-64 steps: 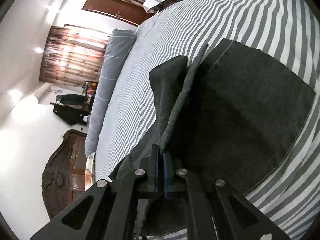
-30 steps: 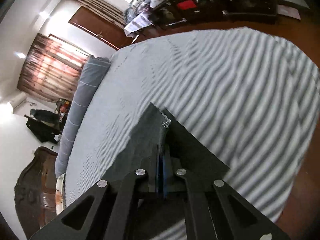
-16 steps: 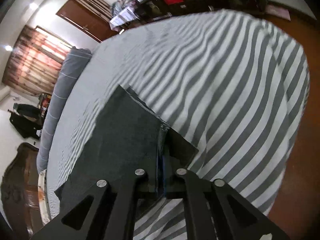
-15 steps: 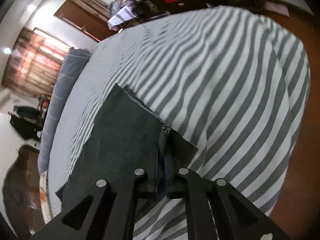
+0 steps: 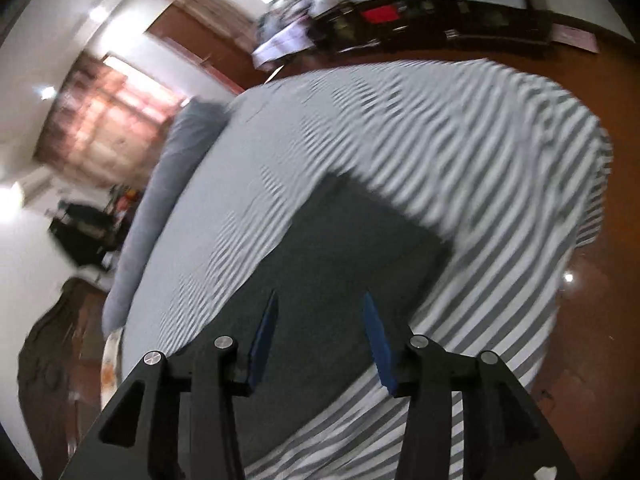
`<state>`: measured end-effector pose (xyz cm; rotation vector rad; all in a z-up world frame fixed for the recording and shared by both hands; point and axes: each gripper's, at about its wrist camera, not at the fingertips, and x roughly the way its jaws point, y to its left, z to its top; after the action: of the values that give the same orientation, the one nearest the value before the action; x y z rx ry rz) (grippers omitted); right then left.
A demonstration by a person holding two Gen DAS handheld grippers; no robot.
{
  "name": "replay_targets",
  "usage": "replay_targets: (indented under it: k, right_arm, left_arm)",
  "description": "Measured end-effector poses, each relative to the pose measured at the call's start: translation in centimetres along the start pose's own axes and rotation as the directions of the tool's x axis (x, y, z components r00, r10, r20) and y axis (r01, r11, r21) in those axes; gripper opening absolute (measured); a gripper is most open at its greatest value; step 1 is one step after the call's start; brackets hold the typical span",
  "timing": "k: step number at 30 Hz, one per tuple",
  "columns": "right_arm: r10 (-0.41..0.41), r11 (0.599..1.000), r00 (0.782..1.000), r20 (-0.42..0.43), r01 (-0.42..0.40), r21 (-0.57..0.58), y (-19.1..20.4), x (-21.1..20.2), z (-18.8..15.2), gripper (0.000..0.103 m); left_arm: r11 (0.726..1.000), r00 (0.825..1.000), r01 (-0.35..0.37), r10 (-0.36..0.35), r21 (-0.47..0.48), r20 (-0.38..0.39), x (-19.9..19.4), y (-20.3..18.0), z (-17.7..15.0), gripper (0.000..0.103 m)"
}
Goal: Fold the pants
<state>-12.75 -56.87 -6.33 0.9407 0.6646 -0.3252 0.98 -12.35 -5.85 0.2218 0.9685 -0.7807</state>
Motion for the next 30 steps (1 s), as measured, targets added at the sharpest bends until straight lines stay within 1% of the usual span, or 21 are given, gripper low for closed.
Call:
replay_targets:
  k: [2, 4, 5, 7, 8, 9, 11, 12, 14, 17, 18, 21, 24, 26, 27, 29, 30]
  right_arm:
    - [0.036, 0.999, 0.998, -0.049, -0.038, -0.039, 2.1, 0.8, -1.9, 0.043]
    - [0.068, 0.994, 0.99, -0.124, -0.077, -0.071, 4.2, 2.2, -4.3, 0.043]
    - [0.081, 0.992, 0.984, -0.158, -0.096, -0.086, 5.3, 2.9, -5.6, 0.043]
    - [0.087, 0.985, 0.967, -0.238, -0.119, -0.124, 7.2, 4.6, -8.3, 0.043]
    - [0.087, 0.98, 0.955, -0.282, -0.133, -0.146, 8.3, 5.6, -10.1, 0.043]
    - [0.084, 0.976, 0.947, -0.311, -0.141, -0.164, 9.1, 6.2, -11.3, 0.043]
    - [0.051, 0.965, 0.927, -0.371, -0.141, -0.22, 10.9, 7.8, -13.8, 0.043]
    - [0.05, 0.96, 0.92, -0.388, -0.151, -0.236, 11.6, 8.4, -14.6, 0.043]
    - [0.043, 0.95, 0.91, -0.413, -0.166, -0.266, 13.2, 9.2, -16.0, 0.043]
    - [0.045, 0.938, 0.897, -0.44, -0.19, -0.29, 15.4, 10.4, -17.2, 0.043]
    - [0.041, 0.937, 0.894, -0.446, -0.19, -0.294, 15.8, 10.7, -17.6, 0.043]
    - [0.019, 0.933, 0.877, -0.48, -0.187, -0.307, 16.9, 12.2, -19.1, 0.043]
    - [0.01, 0.929, 0.849, -0.529, -0.203, -0.309, 17.8, 13.4, -21.2, 0.043]
    - [-0.009, 0.917, 0.834, -0.551, -0.213, -0.336, 18.7, 14.4, -21.9, 0.043]
    - [-0.007, 0.913, 0.832, -0.555, -0.221, -0.344, 18.9, 14.6, -21.9, 0.043]
    - [0.001, 0.903, 0.833, -0.553, -0.239, -0.357, 20.1, 15.0, -21.3, 0.043]
    - [0.011, 0.897, 0.836, -0.549, -0.251, -0.365, 20.9, 15.3, -20.6, 0.043]
  left_arm:
    - [0.993, 0.999, -0.039, 0.041, -0.115, 0.016, -2.1, 3.4, -0.8, 0.026]
    - [0.968, 0.994, -0.096, 0.107, -0.23, 0.035, -4.4, 7.1, -2.1, 0.028]
    - [0.955, 0.99, -0.118, 0.133, -0.273, 0.039, -5.2, 8.5, -2.8, 0.031]
    - [0.906, 0.982, -0.16, 0.188, -0.392, 0.034, -6.8, 12.1, -4.5, 0.032]
    - [0.888, 0.978, -0.171, 0.204, -0.426, 0.033, -7.3, 13.2, -5.3, 0.033]
    - [0.86, 0.972, -0.193, 0.232, -0.473, 0.026, -7.9, 14.6, -6.4, 0.033]
    - [0.809, 0.963, -0.221, 0.269, -0.545, 0.008, -8.6, 17.1, -8.0, 0.033]
    - [0.78, 0.957, -0.243, 0.29, -0.577, -0.011, -8.9, 18.3, -8.9, 0.033]
    - [0.736, 0.949, -0.271, 0.312, -0.62, -0.044, -8.8, 20.1, -10.3, 0.033]
    - [0.706, 0.951, -0.275, 0.301, -0.653, -0.075, -8.0, 22.1, -11.7, 0.033]
    - [0.701, 0.952, -0.273, 0.295, -0.659, -0.08, -7.7, 22.5, -12.0, 0.033]
    - [0.691, 0.955, -0.27, 0.28, -0.671, -0.096, -6.3, 23.6, -11.9, 0.033]
    - [0.69, 0.952, -0.285, 0.286, -0.666, -0.111, -5.5, 24.2, -11.6, 0.034]
    - [0.686, 0.956, -0.273, 0.274, -0.674, -0.108, -5.3, 24.6, -11.8, 0.034]
    - [0.684, 0.957, -0.269, 0.27, -0.678, -0.106, -5.3, 24.9, -11.8, 0.038]
    - [0.68, 0.961, -0.256, 0.258, -0.688, -0.103, -5.3, 25.5, -12.1, 0.04]
    - [0.673, 0.962, -0.249, 0.254, -0.697, -0.098, -5.3, 25.6, -12.2, 0.041]
